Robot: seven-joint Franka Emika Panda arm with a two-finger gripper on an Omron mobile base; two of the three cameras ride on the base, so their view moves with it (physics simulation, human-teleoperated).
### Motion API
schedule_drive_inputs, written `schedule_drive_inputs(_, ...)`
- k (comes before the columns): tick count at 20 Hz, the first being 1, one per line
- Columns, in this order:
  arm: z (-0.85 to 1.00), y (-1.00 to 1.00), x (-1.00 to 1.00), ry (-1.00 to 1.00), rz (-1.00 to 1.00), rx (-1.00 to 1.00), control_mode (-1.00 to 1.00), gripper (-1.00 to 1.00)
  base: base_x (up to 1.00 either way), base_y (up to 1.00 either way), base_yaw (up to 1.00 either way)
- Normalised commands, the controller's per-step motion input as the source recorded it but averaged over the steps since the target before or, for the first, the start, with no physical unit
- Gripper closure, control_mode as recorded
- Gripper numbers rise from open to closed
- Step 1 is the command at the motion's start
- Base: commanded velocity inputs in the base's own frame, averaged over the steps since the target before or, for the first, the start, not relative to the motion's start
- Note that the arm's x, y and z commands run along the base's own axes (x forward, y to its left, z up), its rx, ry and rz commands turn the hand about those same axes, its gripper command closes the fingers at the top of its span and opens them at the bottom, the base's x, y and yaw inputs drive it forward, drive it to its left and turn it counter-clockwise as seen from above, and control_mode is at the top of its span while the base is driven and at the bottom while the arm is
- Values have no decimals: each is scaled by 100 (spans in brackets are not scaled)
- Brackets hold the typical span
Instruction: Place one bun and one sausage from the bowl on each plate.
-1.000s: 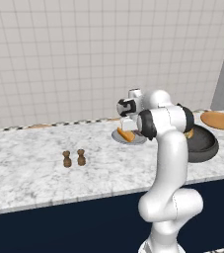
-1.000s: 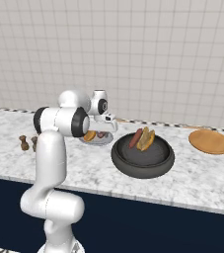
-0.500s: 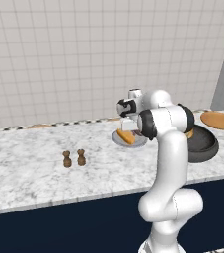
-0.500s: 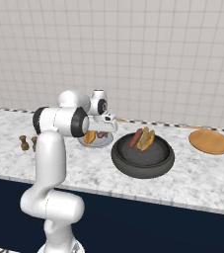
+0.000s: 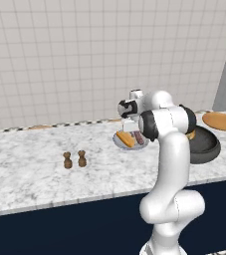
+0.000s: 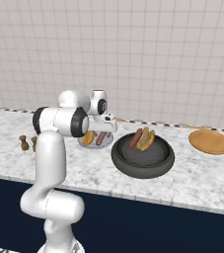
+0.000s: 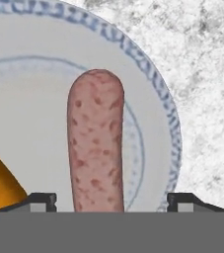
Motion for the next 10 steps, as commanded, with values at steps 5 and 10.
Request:
schedule_drive_inputs(5,49,-16,-53,-7,0,0,-100,-100,0,0,0)
schedule_drive_inputs(10,79,-86,-53,-6,-2,5,-100,-100,0,0,0)
